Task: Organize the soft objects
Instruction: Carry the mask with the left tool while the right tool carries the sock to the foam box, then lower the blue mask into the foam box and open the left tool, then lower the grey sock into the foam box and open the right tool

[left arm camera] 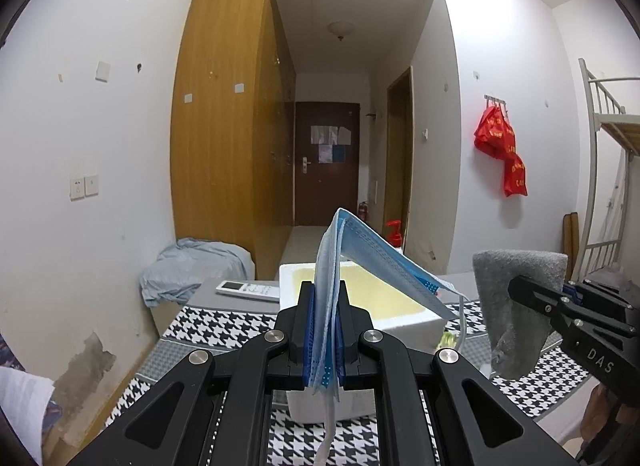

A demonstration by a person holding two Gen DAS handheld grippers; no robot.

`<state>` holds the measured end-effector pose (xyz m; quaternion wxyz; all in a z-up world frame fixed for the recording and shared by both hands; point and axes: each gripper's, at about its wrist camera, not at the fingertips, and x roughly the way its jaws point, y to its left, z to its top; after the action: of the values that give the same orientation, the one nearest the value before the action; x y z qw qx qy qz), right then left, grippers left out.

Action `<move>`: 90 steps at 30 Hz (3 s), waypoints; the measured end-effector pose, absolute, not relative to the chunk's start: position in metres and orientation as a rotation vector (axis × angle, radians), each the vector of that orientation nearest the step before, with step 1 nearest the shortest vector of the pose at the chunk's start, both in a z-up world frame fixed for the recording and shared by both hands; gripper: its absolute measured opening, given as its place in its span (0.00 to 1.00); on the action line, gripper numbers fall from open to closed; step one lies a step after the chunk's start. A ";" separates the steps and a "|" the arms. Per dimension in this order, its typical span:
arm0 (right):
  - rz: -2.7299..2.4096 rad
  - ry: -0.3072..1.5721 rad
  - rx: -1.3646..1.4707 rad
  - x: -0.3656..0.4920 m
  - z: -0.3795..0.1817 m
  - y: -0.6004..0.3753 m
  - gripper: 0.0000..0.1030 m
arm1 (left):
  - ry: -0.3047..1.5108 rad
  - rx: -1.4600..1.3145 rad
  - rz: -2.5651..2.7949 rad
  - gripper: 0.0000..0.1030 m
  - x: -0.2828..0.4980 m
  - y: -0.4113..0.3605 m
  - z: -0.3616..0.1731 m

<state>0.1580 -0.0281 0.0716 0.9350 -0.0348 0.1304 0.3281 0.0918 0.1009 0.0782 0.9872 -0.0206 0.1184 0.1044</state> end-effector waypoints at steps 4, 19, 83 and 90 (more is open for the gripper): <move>0.668 0.264 -0.070 0.165 0.075 -0.026 0.16 | 0.245 -0.037 0.205 0.09 0.100 0.101 0.081; 0.691 0.296 -0.081 0.192 0.076 -0.012 0.16 | 0.273 -0.053 0.218 0.09 0.134 0.117 0.084; 0.561 0.376 -0.065 0.241 0.060 -0.026 0.16 | 0.335 -0.062 0.264 0.99 0.212 0.125 0.061; 0.592 0.362 -0.069 0.238 0.064 -0.014 0.16 | 0.326 -0.063 0.294 0.99 0.200 0.137 0.064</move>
<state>0.2375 -0.0143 0.0644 0.9398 -0.0338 0.1773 0.2902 0.2003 0.1369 0.0636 0.9754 -0.0312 0.1619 0.1460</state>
